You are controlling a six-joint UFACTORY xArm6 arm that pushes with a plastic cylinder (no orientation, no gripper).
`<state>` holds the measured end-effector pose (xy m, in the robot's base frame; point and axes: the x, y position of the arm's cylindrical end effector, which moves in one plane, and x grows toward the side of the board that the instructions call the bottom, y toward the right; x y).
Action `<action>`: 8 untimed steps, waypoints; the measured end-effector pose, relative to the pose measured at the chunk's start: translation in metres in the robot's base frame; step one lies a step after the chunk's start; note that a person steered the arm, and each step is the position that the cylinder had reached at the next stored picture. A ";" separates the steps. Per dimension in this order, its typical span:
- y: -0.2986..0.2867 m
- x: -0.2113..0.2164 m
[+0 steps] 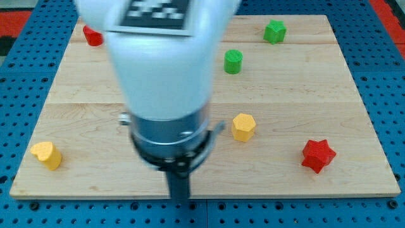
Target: Push the yellow heart towards up
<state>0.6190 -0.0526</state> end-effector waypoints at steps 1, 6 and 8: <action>-0.034 0.000; -0.252 -0.045; -0.213 -0.057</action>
<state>0.5620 -0.2658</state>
